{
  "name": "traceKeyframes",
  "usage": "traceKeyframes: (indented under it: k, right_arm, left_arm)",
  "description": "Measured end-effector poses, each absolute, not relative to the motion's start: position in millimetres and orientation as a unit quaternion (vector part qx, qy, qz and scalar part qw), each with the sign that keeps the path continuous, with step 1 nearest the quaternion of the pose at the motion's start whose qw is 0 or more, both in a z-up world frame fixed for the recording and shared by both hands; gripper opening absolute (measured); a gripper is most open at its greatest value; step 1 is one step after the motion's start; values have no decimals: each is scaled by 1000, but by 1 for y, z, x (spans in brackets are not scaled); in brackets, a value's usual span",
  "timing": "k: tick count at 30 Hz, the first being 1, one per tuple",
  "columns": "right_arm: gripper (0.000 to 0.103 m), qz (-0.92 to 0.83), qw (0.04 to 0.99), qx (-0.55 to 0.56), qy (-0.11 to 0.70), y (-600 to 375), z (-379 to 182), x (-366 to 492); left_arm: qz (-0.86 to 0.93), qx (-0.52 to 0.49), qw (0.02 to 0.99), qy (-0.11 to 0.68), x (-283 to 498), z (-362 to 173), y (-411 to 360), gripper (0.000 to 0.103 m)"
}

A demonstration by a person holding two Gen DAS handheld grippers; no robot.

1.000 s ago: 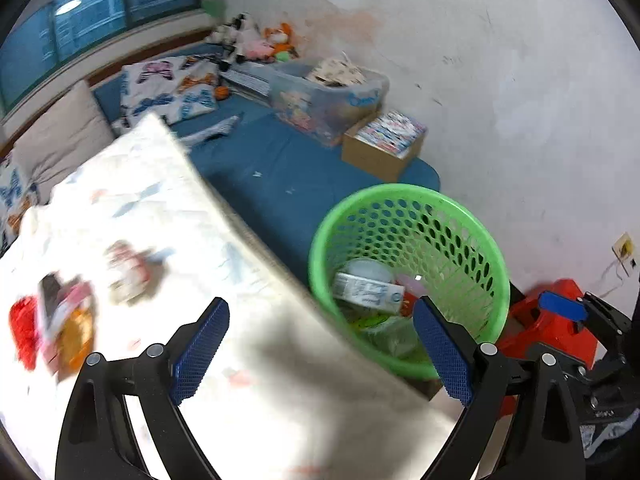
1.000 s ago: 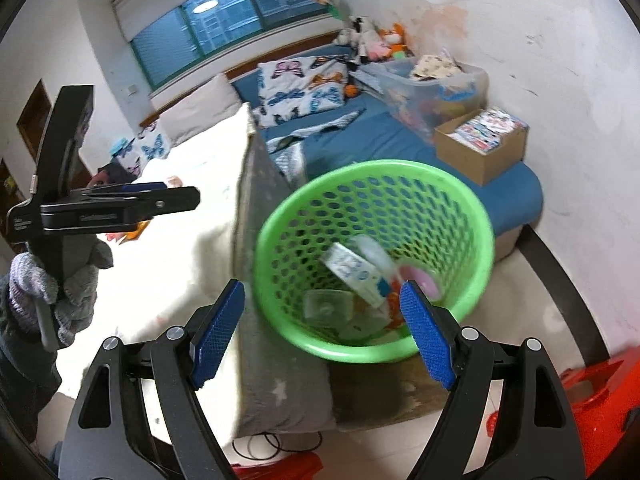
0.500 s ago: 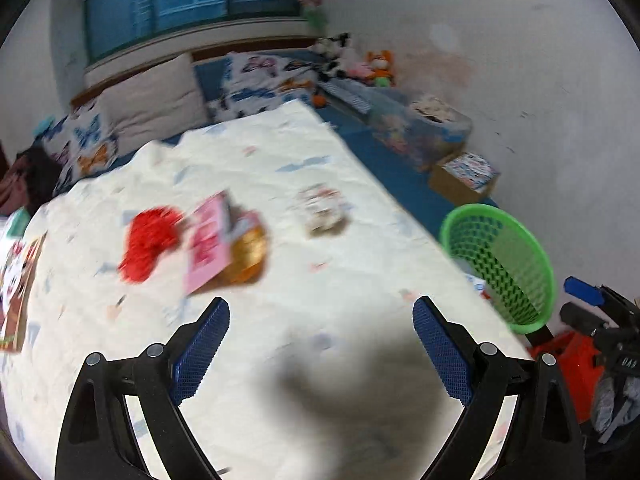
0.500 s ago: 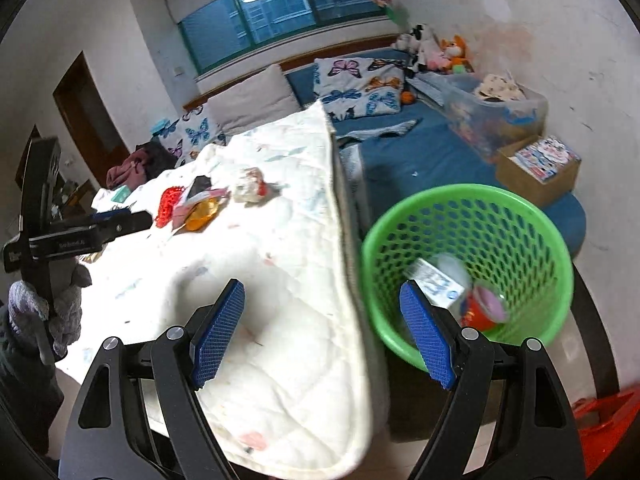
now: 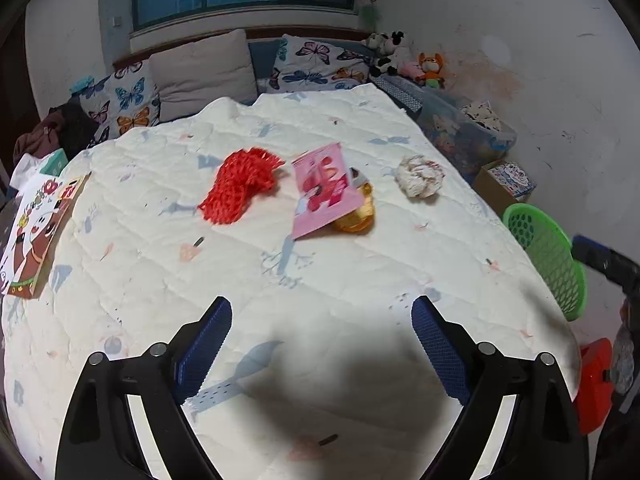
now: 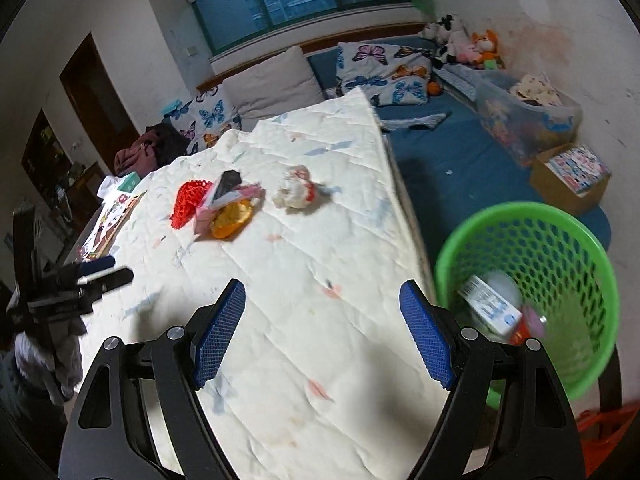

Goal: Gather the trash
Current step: 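Move both tools back over the mattress, then grasp the crumpled white plastic wrapper with the right tool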

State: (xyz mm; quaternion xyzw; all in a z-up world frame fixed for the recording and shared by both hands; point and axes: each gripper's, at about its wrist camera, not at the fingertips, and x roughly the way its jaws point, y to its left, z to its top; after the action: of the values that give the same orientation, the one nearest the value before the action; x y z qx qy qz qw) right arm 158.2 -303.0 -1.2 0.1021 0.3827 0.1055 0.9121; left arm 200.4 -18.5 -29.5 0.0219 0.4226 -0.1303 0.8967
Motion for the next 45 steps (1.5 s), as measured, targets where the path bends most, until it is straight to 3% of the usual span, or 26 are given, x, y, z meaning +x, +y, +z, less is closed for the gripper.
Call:
traceKeyframes:
  k: [16,24,34,36,45]
  right_arm:
    - [72,118,901,55,413,-247,-22,274]
    - [63,103,891,59,438,-242,-46,322]
    - [59,89,888,48,449,-236,-60,345]
    - [51,90,886,55,452,-239,-63,348]
    - [42,99,891,51,441,-240,-54,340]
  left_arm:
    - [-111,15,899,424,225,-37,4,76]
    - [-124,24,893,432,248,-49,-8,75]
    - [-134,29,888,440,279,-59,-34,75]
    - [-134,36,890,435,285,-58,-39,75]
    - [-138,58,891,428,309,-55,-63,75]
